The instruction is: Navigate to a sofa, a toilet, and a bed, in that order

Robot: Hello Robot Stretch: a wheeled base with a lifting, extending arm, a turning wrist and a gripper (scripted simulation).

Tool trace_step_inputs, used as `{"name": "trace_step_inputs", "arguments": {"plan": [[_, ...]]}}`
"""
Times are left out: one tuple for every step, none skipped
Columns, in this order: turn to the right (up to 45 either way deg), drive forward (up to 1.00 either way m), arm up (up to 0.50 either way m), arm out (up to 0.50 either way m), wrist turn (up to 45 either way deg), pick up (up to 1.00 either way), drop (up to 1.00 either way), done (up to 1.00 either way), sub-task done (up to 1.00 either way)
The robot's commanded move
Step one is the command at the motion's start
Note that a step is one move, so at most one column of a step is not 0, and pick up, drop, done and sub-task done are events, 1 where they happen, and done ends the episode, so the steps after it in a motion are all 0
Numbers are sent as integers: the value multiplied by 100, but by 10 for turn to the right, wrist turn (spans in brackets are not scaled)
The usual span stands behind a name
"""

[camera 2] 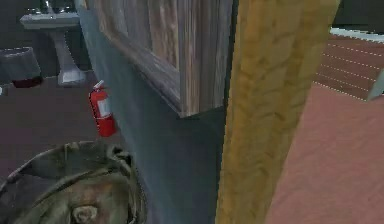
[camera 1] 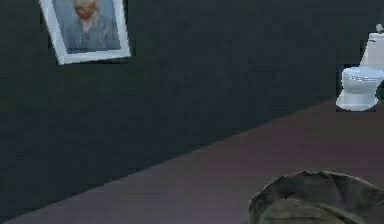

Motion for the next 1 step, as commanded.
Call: {"name": "trace_step_inputs", "arguments": {"plan": [[0, 100, 0, 0, 0, 0, 0, 0, 0]]}}
